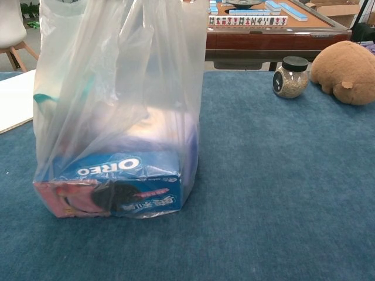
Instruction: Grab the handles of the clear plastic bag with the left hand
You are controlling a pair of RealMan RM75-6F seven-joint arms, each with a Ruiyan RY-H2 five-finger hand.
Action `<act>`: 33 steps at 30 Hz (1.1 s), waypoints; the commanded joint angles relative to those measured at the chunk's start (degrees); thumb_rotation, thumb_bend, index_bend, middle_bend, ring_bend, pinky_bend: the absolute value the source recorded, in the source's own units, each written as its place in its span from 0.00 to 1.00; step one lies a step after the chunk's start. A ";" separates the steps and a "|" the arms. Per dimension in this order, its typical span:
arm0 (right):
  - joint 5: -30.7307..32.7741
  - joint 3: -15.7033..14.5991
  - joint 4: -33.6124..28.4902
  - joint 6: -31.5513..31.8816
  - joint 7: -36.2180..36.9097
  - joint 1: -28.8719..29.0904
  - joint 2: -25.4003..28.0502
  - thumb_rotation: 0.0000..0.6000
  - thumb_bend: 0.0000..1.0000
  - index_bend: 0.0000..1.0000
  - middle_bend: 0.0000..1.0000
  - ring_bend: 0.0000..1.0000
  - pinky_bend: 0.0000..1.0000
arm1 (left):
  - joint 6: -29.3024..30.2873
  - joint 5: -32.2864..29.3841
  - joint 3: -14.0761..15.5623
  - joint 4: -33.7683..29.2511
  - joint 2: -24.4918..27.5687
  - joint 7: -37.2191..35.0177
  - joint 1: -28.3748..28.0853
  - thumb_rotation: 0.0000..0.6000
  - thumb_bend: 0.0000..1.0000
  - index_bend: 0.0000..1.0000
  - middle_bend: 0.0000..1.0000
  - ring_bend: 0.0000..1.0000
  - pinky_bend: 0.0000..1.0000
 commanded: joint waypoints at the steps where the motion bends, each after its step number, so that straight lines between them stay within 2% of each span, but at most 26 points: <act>1: -0.04 0.00 0.06 -0.11 0.10 0.07 -0.06 1.00 0.27 0.34 0.38 0.30 0.29 | -2.15 2.39 -0.44 -0.68 1.95 -2.81 0.14 0.95 0.22 0.12 0.26 0.28 0.62; 2: -0.06 0.01 0.10 -0.13 0.13 0.09 -0.09 1.00 0.27 0.34 0.38 0.30 0.29 | -2.53 2.99 -0.51 -0.81 2.37 -3.98 0.17 1.00 0.22 0.11 0.27 0.30 0.65; 6: -0.12 0.06 0.19 -0.19 0.27 0.19 -0.24 1.00 0.27 0.34 0.38 0.30 0.29 | -4.23 4.79 -0.76 -1.05 4.36 -7.78 -0.12 1.00 0.26 0.11 0.33 0.43 0.81; 10: -0.32 0.01 0.27 -0.16 0.46 0.20 -0.30 1.00 0.27 0.34 0.38 0.30 0.29 | -5.73 5.05 -0.88 -1.45 6.03 -9.75 -0.54 1.00 0.41 0.15 0.38 0.55 0.95; 12: -0.33 0.04 0.29 -0.12 0.46 0.21 -0.31 1.00 0.27 0.34 0.38 0.30 0.29 | -6.39 4.97 -0.87 -1.78 6.69 -9.93 -0.74 1.00 0.46 0.17 0.42 0.61 0.99; 14: -0.39 0.02 0.26 -0.17 0.46 0.24 -0.30 1.00 0.27 0.34 0.38 0.30 0.29 | -7.21 4.71 -0.88 -2.13 7.14 -9.86 -1.07 1.00 0.49 0.21 0.46 0.66 1.00; 23: -0.47 0.04 -0.02 0.00 0.30 0.19 -0.15 1.00 0.27 0.34 0.38 0.30 0.29 | -7.54 5.02 -1.69 -2.86 8.74 -10.07 -1.36 1.00 0.64 0.28 0.55 0.75 1.00; 33: -0.48 0.19 -0.25 -0.01 -0.01 0.34 -0.22 1.00 0.27 0.34 0.38 0.30 0.29 | -2.79 12.28 -1.23 -1.79 11.01 -18.21 -1.33 1.00 0.66 0.30 0.58 0.78 1.00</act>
